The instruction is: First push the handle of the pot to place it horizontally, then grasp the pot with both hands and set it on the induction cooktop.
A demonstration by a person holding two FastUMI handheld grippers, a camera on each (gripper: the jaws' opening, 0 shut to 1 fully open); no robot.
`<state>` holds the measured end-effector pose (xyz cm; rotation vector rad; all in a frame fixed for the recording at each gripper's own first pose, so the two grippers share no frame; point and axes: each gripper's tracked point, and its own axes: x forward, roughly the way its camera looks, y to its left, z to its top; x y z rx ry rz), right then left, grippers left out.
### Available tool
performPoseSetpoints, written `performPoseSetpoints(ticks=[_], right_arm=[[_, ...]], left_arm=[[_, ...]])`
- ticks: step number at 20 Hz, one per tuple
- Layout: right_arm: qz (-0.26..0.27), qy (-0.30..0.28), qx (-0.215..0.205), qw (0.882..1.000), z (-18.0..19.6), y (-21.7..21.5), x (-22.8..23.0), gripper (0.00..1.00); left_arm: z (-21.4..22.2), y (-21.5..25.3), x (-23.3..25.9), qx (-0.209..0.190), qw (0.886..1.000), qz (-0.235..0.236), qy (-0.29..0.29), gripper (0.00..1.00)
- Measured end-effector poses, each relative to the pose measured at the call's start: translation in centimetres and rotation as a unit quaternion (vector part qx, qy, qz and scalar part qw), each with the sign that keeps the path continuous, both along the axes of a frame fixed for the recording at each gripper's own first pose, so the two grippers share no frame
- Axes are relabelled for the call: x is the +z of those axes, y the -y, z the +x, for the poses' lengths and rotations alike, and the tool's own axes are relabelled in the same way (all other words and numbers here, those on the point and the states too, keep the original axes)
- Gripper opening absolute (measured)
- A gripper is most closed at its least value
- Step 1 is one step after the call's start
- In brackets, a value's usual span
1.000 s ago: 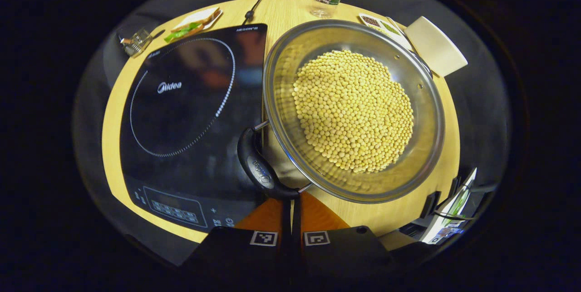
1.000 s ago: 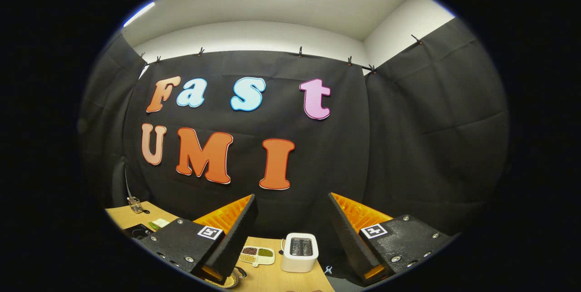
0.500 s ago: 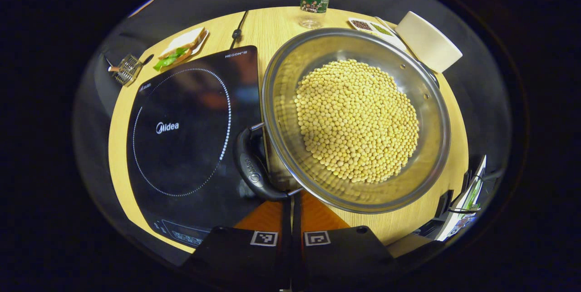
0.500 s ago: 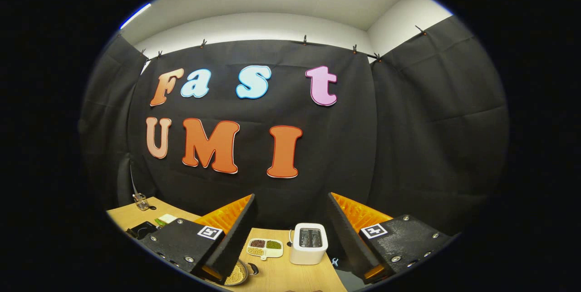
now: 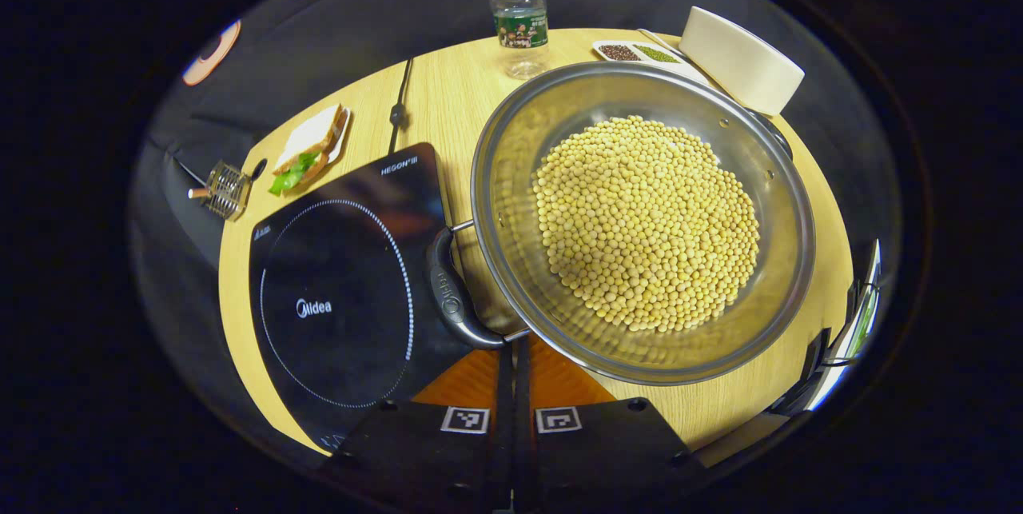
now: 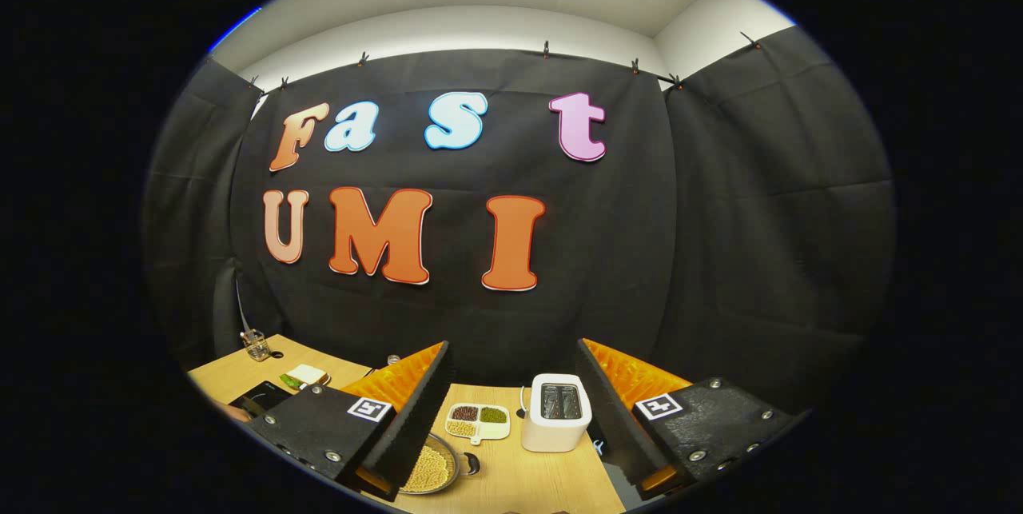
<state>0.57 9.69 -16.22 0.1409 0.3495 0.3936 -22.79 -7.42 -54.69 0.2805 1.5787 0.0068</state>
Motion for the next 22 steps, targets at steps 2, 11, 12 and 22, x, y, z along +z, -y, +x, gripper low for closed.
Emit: performPoseSetpoints(ticks=[2,11,12,22], right_arm=[[-0.005,-0.012,0.003,1.0,-0.4,-0.3,-0.9,0.95],[-0.022,-0.07,0.019,0.997,-1.2,-2.2,-4.6,0.95],[-0.024,-0.077,0.022,0.996,-1.2,-2.6,-5.2,0.96],[-0.047,-0.186,0.078,0.978,-3.6,-7.7,-12.7,0.96]], left_arm=[[0.7,0.1,-0.5,-0.014,1.0,-0.001,0.01,0.07],[4.6,-1.2,-1.4,-0.004,0.999,-0.008,0.051,0.07],[4.8,-1.3,-1.5,0.012,0.998,-0.013,0.055,0.07],[8.1,-2.0,4.2,0.069,0.986,-0.073,0.134,0.59]])
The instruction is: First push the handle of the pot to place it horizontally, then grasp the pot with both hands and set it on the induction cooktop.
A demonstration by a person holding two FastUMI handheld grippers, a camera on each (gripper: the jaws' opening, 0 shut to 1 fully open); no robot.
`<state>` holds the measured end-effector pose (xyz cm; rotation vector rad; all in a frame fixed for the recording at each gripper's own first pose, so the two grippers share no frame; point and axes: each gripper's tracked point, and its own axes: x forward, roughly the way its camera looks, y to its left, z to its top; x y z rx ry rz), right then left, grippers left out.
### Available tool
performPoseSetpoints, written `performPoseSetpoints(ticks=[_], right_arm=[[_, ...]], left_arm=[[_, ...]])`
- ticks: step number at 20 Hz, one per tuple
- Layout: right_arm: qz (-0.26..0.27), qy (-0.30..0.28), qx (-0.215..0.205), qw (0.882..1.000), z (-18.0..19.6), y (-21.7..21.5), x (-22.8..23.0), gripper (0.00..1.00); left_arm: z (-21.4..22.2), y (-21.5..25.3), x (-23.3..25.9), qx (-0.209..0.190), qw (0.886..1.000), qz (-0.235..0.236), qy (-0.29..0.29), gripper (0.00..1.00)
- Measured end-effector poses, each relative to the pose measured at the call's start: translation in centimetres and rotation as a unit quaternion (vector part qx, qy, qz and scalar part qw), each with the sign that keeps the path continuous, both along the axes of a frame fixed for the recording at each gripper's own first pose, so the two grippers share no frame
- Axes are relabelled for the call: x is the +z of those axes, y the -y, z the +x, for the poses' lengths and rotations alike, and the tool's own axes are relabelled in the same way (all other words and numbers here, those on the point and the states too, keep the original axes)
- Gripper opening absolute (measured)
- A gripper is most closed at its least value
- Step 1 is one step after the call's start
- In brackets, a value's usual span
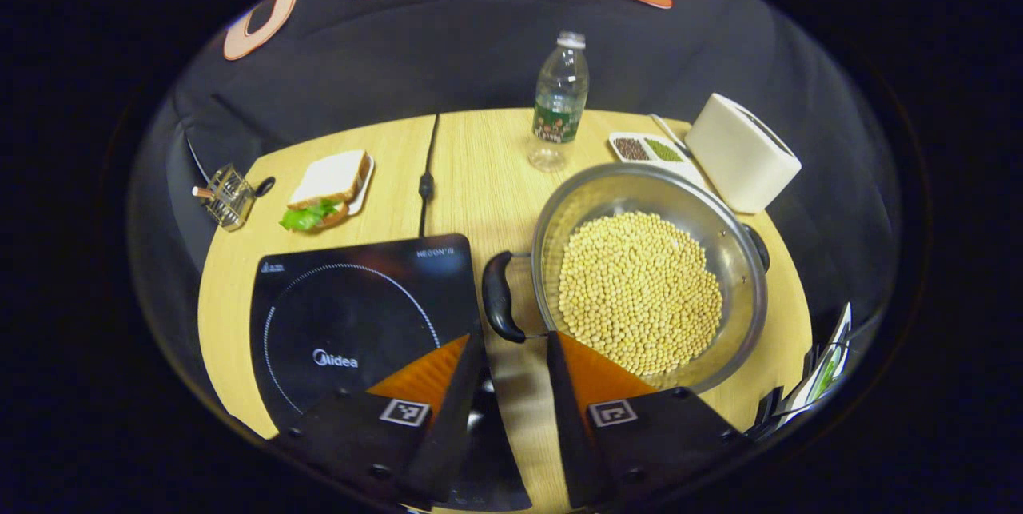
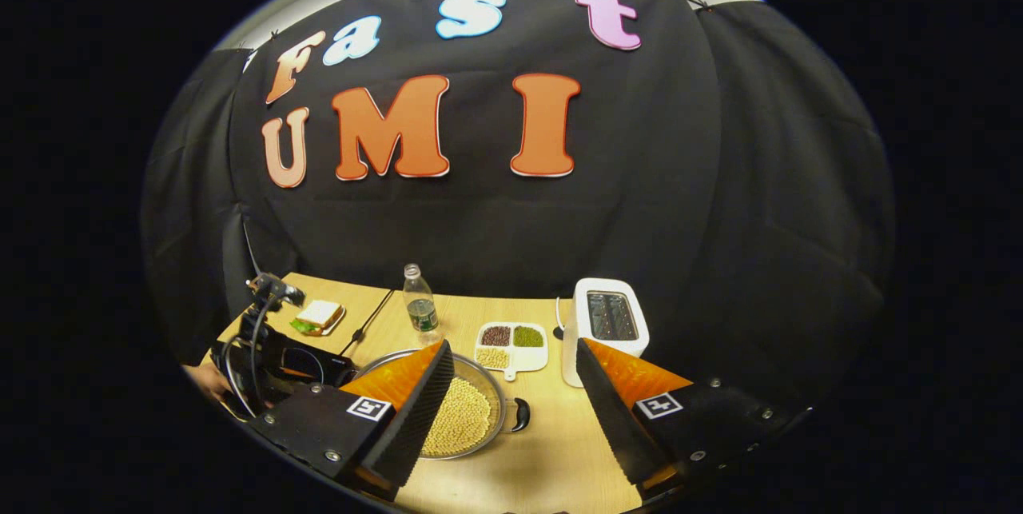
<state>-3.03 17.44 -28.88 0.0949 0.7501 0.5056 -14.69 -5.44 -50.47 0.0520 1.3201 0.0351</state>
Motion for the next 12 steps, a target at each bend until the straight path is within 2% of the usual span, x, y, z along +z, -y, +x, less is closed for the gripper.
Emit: performPoseSetpoints(ticks=[2,3,4,6,12], right_arm=[[-0.004,-0.024,0.008,1.0,-0.3,-0.9,-2.0,0.96],[-0.005,-0.038,0.013,0.999,-0.6,-1.4,-2.9,0.96],[-0.007,-0.053,0.016,0.998,-0.8,-1.9,-3.8,0.96],[-0.012,-0.08,0.022,0.996,-1.2,-2.4,-5.8,0.96],[-0.033,-0.159,0.031,0.986,-2.3,-3.6,-11.8,0.96]], left_arm=[[0.6,0.4,0.5,0.013,1.0,-0.023,0.003,0.63],[1.0,0.3,0.4,0.02,0.999,-0.028,0.004,0.76],[1.3,0.0,0.2,0.024,0.999,-0.026,0.006,0.85],[1.5,0.1,-0.7,0.029,0.999,-0.035,-0.004,0.97],[1.7,0.8,-4.8,0.031,0.997,-0.049,-0.046,0.98]])
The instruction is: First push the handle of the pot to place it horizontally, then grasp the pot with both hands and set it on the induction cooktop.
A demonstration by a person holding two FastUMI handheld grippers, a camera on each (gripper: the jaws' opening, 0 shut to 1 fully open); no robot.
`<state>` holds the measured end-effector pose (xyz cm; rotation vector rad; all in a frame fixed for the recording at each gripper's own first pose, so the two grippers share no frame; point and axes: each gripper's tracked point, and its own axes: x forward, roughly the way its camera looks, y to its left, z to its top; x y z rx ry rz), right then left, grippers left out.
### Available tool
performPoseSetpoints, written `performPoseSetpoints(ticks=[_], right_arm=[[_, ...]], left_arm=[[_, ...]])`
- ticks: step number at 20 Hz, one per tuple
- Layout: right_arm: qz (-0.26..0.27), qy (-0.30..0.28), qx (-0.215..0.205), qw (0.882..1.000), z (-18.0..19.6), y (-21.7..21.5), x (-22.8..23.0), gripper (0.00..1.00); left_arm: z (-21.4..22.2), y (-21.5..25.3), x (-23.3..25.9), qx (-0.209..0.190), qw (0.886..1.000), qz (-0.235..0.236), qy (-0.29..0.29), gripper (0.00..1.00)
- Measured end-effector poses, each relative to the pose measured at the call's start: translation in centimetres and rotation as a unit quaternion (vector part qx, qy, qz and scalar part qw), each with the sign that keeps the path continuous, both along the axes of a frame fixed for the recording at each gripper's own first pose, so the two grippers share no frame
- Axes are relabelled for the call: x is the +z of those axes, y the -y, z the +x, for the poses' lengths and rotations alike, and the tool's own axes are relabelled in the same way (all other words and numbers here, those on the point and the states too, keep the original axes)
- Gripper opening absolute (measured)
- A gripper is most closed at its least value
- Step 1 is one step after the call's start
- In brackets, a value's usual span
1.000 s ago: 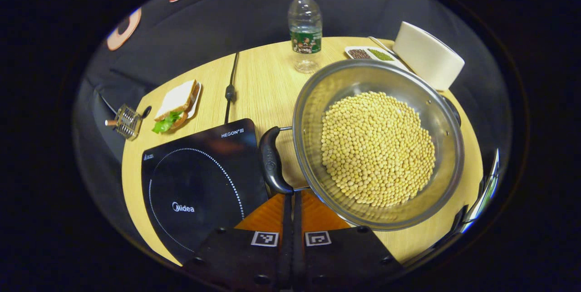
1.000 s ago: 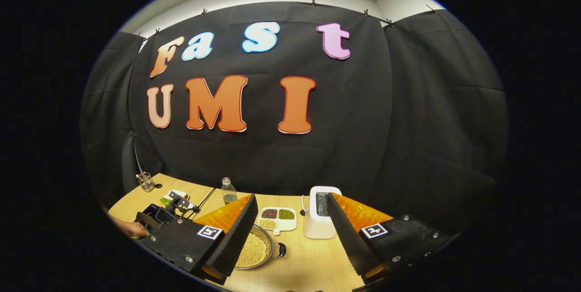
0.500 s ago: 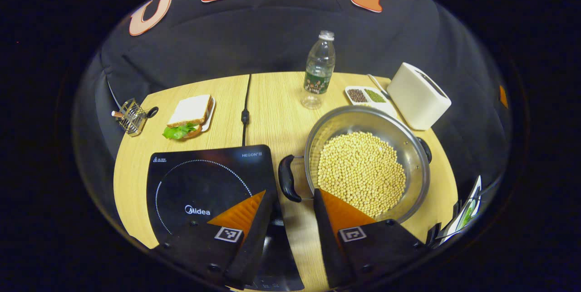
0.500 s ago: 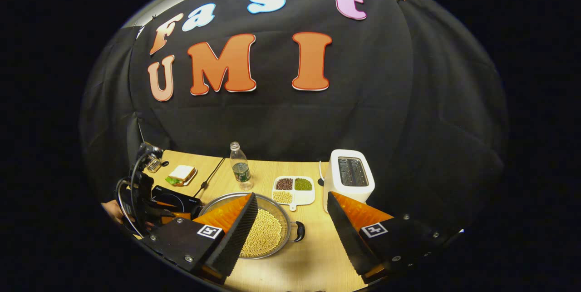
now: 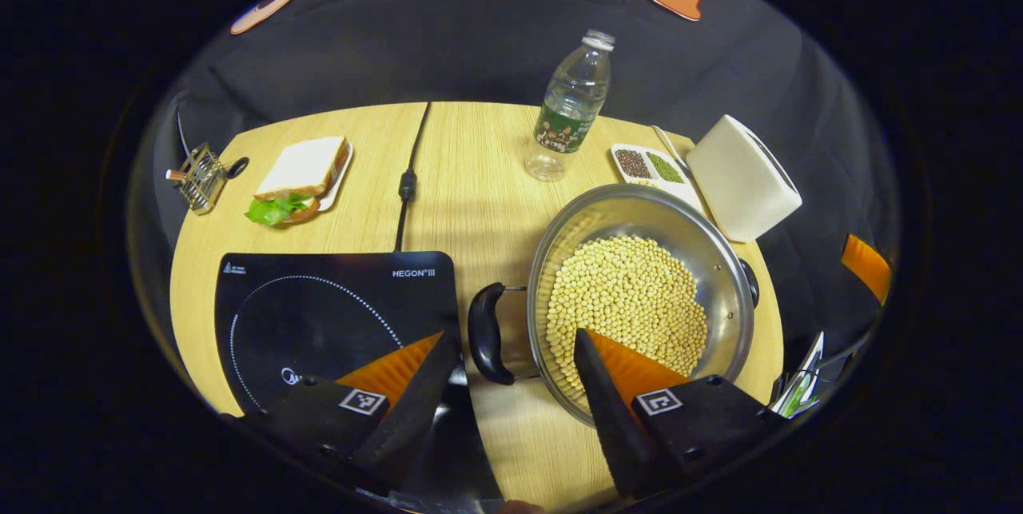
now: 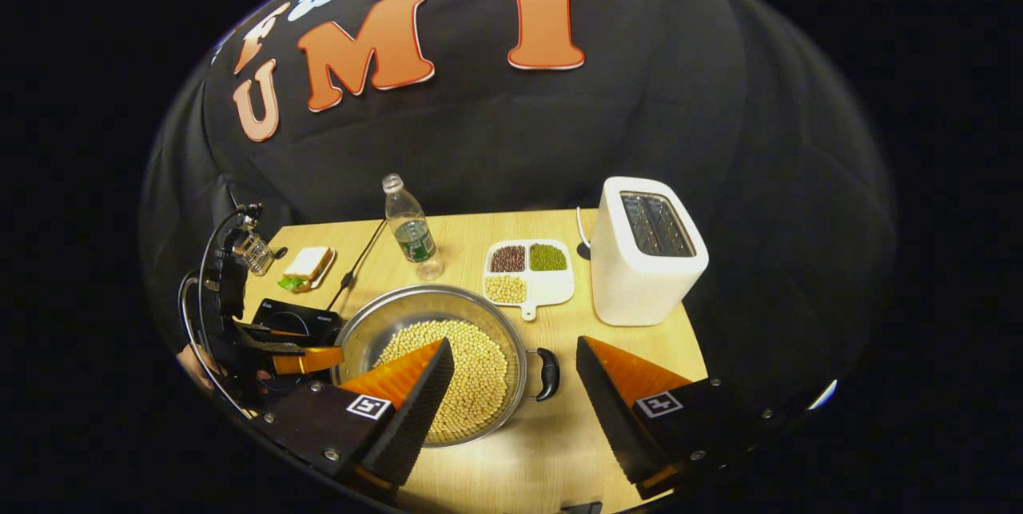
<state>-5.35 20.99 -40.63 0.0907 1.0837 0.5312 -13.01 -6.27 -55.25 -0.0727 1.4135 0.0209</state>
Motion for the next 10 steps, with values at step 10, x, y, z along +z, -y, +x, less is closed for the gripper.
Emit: performPoseSetpoints(ticks=[10], right_arm=[[-0.038,-0.079,0.018,0.996,-1.3,-0.8,-6.6,0.95]], left_arm=[[0.5,0.9,-2.4,-0.027,1.0,0.004,-0.014,0.97]])
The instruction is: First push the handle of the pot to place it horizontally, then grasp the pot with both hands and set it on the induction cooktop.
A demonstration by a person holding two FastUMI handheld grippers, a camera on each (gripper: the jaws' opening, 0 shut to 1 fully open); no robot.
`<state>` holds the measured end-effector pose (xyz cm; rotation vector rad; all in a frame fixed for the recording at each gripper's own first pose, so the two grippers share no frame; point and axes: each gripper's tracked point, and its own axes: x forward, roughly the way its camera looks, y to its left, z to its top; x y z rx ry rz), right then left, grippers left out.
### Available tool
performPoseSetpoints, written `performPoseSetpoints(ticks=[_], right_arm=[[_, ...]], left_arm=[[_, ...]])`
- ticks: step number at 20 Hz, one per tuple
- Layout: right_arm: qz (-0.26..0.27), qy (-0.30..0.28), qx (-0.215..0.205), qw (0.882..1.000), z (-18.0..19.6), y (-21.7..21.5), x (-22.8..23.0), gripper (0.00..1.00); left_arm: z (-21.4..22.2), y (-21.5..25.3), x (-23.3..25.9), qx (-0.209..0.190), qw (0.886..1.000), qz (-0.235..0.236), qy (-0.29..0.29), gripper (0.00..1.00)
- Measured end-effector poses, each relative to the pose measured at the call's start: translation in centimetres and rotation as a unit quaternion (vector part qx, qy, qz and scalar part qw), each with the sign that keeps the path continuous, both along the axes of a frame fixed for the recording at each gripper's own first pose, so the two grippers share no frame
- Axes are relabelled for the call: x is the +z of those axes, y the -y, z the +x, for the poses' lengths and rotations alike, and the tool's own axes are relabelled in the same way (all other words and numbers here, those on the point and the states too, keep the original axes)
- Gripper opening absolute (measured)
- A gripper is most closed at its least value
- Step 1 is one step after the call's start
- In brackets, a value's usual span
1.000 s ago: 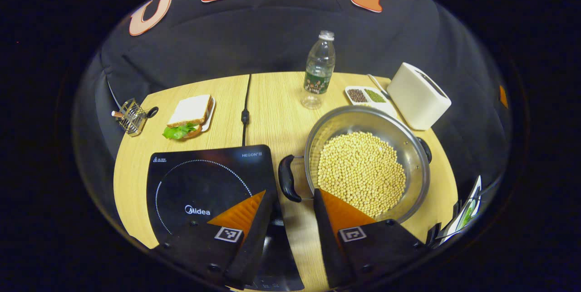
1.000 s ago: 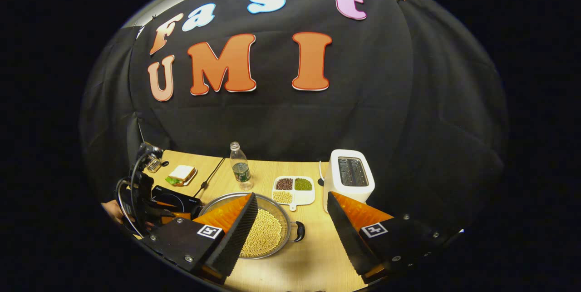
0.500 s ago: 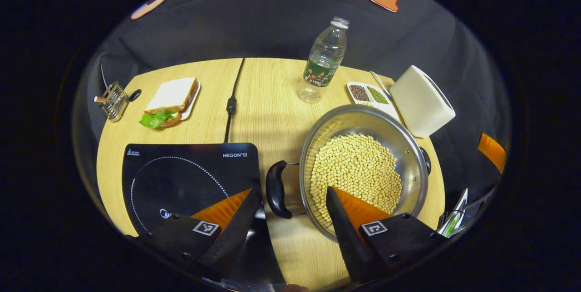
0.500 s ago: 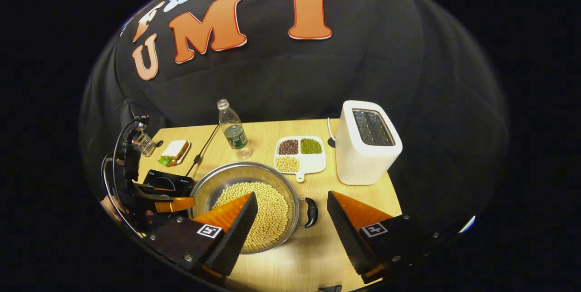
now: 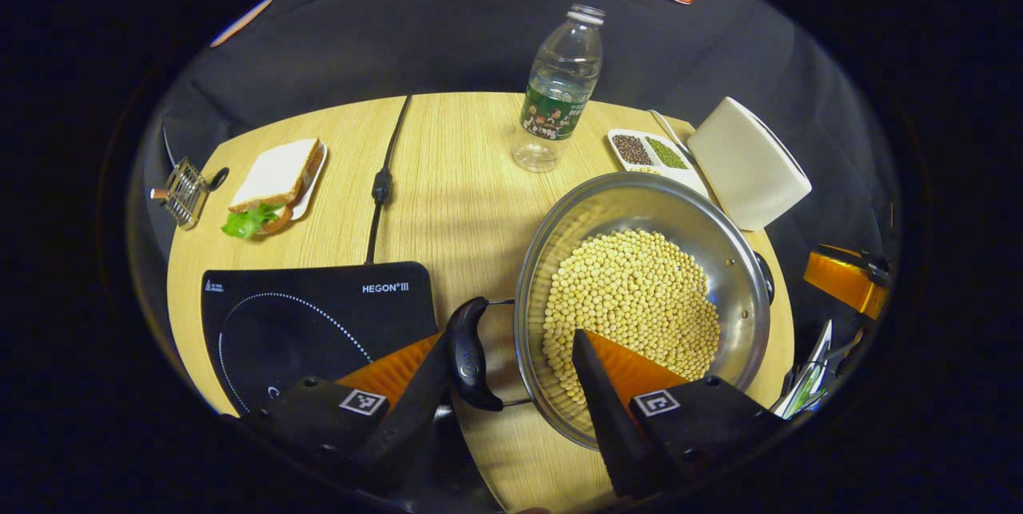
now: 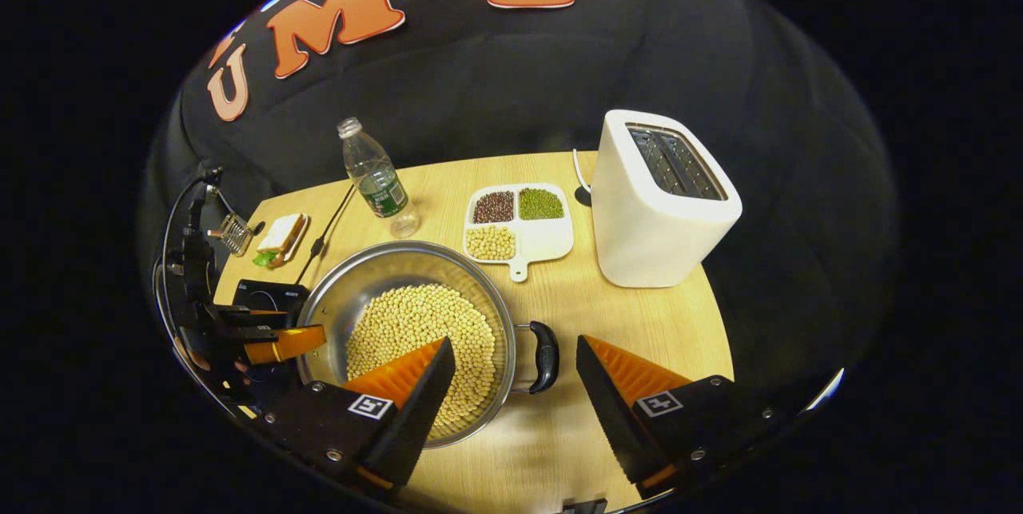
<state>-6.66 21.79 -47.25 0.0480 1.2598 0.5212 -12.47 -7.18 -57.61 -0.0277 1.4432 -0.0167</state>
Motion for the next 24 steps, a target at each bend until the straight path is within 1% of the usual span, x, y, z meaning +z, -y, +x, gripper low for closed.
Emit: performPoseSetpoints(ticks=[1,2,3,6,7,9,10,11,13,14,16,17,18,19,20,24], right_arm=[[-0.004,-0.007,0.002,1.0,-0.3,-0.1,-0.6,0.95],[-0.008,-0.013,0.004,1.0,-0.4,-0.2,-1.1,0.95],[-0.014,-0.017,0.007,1.0,-0.5,-0.1,-1.7,0.95],[-0.03,-0.031,0.011,0.999,-0.8,-0.6,-3.5,0.95],[-0.034,-0.04,0.011,0.999,-1.1,-0.4,-4.1,0.94],[-0.041,-0.054,0.009,0.998,-1.6,-0.4,-5.2,0.93],[-0.049,-0.054,0.008,0.997,-1.6,-0.1,-5.7,0.91],[-0.053,-0.059,0.008,0.997,-1.8,0.2,-6.2,0.91],[-0.06,-0.073,0.002,0.996,-2.0,0.5,-6.9,0.88],[-0.062,-0.079,-0.001,0.995,-2.1,0.6,-7.1,0.86],[-0.072,-0.089,-0.004,0.993,-2.6,1.2,-7.9,0.83],[-0.078,-0.093,-0.005,0.993,-2.7,1.5,-8.3,0.81],[-0.082,-0.096,-0.007,0.992,-2.8,1.6,-8.7,0.78],[-0.083,-0.099,-0.009,0.992,-3.0,1.7,-9.1,0.76],[-0.08,-0.105,-0.013,0.991,-3.3,1.6,-9.4,0.72],[-0.068,-0.116,-0.028,0.991,-3.7,1.5,-10.1,0.7]], left_arm=[[0.3,0.0,-0.2,-0.002,1.0,0.001,0.001,0.99],[0.2,0.0,-0.4,-0.003,1.0,0.004,0.0,0.93],[0.3,0.1,-0.6,-0.005,1.0,0.008,-0.001,0.96],[0.4,0.3,-1.5,-0.008,1.0,0.02,-0.005,0.95],[0.6,0.4,-1.8,-0.004,1.0,0.021,-0.005,0.92],[0.5,0.5,-2.6,-0.001,1.0,0.023,-0.007,0.89],[0.5,0.5,-2.8,-0.003,1.0,0.026,-0.009,0.89],[0.6,0.6,-3.1,-0.007,1.0,0.029,-0.01,0.85],[0.6,0.8,-3.6,-0.01,0.999,0.033,-0.013,0.85],[0.7,0.9,-3.9,-0.011,0.999,0.034,-0.013,0.89],[0.8,1.0,-4.5,-0.01,0.999,0.038,-0.015,0.89],[0.9,0.9,-4.6,-0.009,0.999,0.044,-0.015,0.84],[1.0,1.1,-4.8,-0.007,0.999,0.041,-0.013,0.82],[0.9,1.0,-5.1,-0.007,0.999,0.043,-0.014,0.8],[0.9,1.1,-5.2,-0.006,0.999,0.042,-0.014,0.82],[1.1,1.3,-5.6,0.0,0.999,0.032,-0.006,0.81]])
